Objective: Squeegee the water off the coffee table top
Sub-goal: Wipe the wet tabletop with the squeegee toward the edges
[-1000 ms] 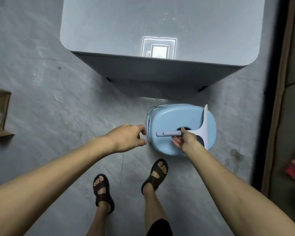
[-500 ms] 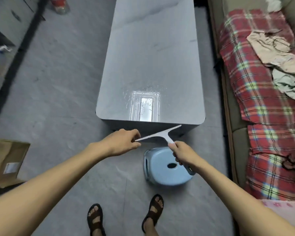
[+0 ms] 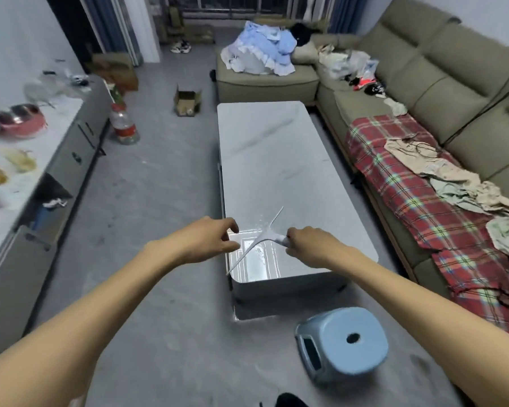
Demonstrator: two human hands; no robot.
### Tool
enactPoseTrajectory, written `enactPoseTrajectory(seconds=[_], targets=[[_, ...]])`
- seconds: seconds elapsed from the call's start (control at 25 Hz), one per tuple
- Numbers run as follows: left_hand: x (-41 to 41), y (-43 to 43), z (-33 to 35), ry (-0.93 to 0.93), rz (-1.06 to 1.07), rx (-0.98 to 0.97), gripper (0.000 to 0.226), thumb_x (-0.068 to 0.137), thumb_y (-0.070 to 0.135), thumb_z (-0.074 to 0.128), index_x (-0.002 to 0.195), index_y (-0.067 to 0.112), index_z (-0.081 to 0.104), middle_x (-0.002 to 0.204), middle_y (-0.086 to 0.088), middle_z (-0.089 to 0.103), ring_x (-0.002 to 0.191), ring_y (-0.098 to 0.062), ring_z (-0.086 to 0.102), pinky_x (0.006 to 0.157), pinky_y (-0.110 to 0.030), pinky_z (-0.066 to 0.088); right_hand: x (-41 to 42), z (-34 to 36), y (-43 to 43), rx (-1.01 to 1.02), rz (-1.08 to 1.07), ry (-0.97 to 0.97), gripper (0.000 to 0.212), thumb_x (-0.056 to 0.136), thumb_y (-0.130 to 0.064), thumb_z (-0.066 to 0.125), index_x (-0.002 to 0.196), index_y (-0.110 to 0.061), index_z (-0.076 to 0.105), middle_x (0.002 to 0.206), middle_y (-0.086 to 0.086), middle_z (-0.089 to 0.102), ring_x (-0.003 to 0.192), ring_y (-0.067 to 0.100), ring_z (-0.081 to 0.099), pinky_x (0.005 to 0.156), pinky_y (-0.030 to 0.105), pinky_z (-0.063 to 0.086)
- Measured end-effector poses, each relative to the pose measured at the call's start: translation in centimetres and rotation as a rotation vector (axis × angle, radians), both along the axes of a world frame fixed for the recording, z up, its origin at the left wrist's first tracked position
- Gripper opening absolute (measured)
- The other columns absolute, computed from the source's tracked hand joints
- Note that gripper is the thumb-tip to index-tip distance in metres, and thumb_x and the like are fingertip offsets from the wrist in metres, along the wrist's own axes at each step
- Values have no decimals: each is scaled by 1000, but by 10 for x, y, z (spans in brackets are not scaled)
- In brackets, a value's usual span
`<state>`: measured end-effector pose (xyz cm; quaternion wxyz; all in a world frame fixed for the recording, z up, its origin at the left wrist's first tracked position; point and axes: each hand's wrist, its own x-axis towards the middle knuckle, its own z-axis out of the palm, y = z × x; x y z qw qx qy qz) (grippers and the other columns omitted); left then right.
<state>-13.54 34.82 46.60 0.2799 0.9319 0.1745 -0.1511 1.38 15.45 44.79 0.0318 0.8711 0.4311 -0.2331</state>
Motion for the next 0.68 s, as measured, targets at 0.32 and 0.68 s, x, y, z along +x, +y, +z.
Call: enactPoseTrajectory(seconds=[0.32,0.68], targets=[[27,160,-17,53,-107,15,40,89,47,57,124,27,54,116,1,68,95,-14,49,79,-30,44,16,-16,136,58,-52,-67,32,100,-37,41,112,-11,53,104,15,62,88,34,56,64,34,34],[138,375,-14,113,-173,-15,44,89,49,55,128,28,51,118,2,67,106,-17,51,93,-35,47,107,-10,362,-53,-137,96,28,97,-39,40,80,-16,44,84,3,48,77,28,48,64,32,35]])
